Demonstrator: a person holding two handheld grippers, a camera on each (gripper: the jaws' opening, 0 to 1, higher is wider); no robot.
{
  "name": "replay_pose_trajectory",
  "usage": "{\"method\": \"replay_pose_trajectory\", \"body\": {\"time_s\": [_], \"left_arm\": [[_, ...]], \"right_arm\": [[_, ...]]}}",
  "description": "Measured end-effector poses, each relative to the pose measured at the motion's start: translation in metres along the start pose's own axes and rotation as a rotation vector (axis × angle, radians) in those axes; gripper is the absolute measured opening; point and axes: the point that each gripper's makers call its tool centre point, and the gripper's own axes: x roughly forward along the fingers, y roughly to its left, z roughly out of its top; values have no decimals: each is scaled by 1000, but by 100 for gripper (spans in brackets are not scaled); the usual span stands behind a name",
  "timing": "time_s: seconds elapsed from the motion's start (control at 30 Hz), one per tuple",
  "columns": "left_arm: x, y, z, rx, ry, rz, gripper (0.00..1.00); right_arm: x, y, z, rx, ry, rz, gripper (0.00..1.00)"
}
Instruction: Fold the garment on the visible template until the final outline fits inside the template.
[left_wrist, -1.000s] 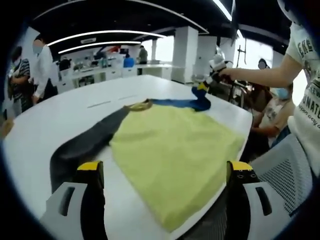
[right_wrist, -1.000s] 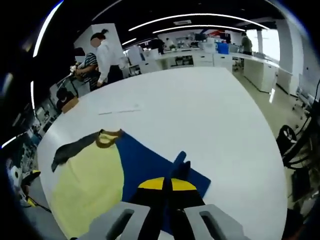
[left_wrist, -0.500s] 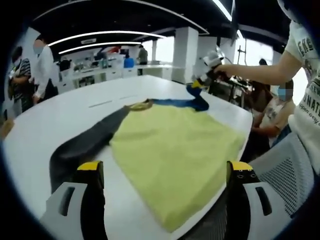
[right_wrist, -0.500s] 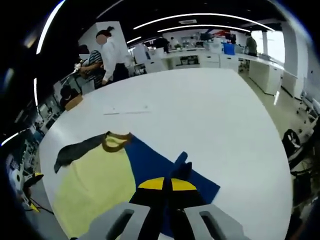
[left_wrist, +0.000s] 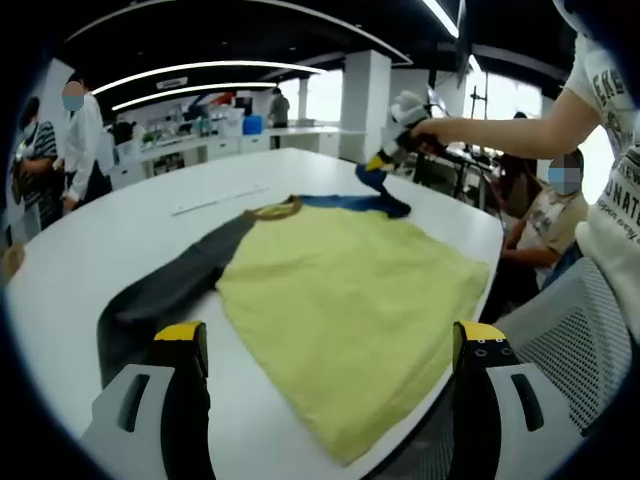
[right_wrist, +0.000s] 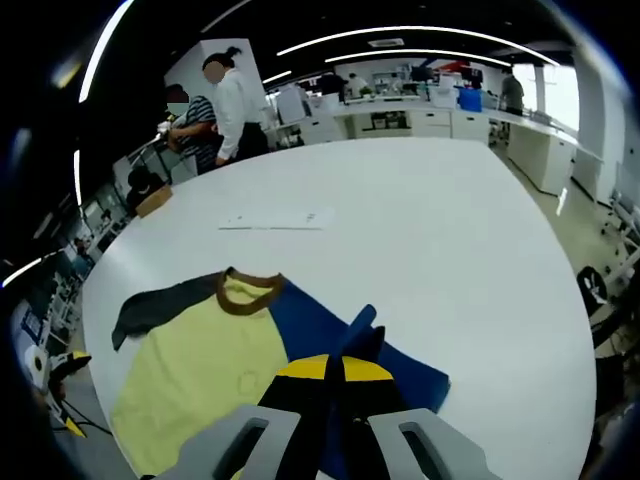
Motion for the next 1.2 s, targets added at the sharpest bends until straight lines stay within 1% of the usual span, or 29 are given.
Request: {"method": "replay_pose_trajectory", "body": {"time_s": [0.17,0.23,0.4,0.63,0.73,0.93,1.2], "left_arm": [[0,-2,5,9,-20,-16,99],[1,-3,5,12,-13,-18,99],[1,-3,6,9,-16,-22,99],[1,-3,9,6,-32,-33,99],[1,-3,9,1,-32,-39,99],[1,-2,10,-17,-40,-46,99],[2,0,14,-13,-47,-58,99]], "right_arm": [[7,11,3,2,5,26,0],[9,16,5,-7,9,34,0],[10,28,8,-29,12,49,0],[12,44,17,-64,12,67,0],[15,50,22,-74,11,75,0],[22,63,26,-92,21,94,0],[31,87,35,-115,23,134,0]]}}
